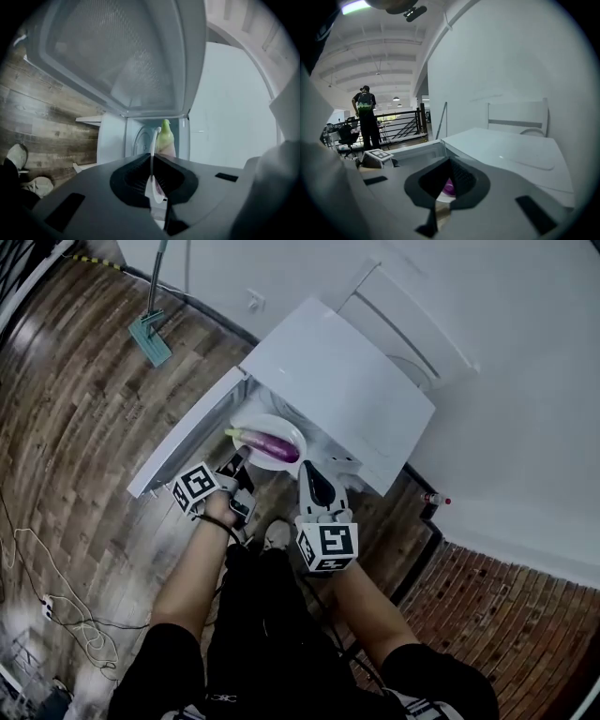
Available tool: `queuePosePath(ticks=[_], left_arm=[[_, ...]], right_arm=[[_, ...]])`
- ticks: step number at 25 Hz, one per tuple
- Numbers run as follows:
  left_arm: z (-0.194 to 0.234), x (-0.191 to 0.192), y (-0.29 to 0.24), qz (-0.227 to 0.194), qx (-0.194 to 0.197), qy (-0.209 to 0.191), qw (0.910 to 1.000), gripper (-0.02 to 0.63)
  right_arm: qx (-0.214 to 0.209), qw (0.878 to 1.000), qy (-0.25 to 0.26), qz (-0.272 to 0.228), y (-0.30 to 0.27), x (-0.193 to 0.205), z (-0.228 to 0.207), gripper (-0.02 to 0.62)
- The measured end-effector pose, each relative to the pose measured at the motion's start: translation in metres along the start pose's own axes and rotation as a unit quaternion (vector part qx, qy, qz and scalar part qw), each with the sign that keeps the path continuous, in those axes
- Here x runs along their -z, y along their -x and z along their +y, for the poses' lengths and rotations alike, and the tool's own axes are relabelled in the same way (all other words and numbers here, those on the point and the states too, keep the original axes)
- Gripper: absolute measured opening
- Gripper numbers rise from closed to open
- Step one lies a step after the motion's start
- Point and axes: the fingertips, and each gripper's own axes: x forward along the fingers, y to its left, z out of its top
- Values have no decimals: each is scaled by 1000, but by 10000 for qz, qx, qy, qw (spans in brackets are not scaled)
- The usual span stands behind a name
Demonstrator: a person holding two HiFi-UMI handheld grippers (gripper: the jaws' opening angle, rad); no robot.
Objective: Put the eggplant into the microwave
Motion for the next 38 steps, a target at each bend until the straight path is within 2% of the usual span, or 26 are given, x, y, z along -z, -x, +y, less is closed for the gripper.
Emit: queuePosePath(ticks=[5,8,13,17,24,28,32,34,35,37,38], left_arm=[[27,0,-52,145,-91,-95,9998,17],[28,2,-83,242,-38,-291,9993,17],[24,8,-134,424,107,-477,9979,17],[24,6,-162,432,28,-716,9965,17],[14,12,-197,454,-118,-1578,9864,17],[18,16,-206,410,-224,-1596,9861,17],[14,16,-211,255,-122,-1721,9847,17],[11,12,-212,106,-138,-2048,9787,17],[10,10,-211,33,-209,-2304,9729,19],[11,4,-209,-87,-526,-2995,9526,49],[12,1,-208,-140,-737,-3392,9377,59]], right_arm=[[189,9997,-107,97,4,22,-19,8],[236,9990,-314,207,14,34,-33,8],[478,9975,-375,352,36,52,-49,8],[753,9950,-468,461,43,65,-65,8],[1099,9919,-333,545,61,66,-84,8],[1206,9895,-433,669,73,77,-86,8],[1234,9883,-504,743,79,89,-91,8],[1250,9876,-555,776,80,95,-92,8],[1246,9873,-593,782,79,96,-92,8],[1156,9883,-653,749,77,96,-89,8],[1077,9892,-673,727,75,96,-87,8]])
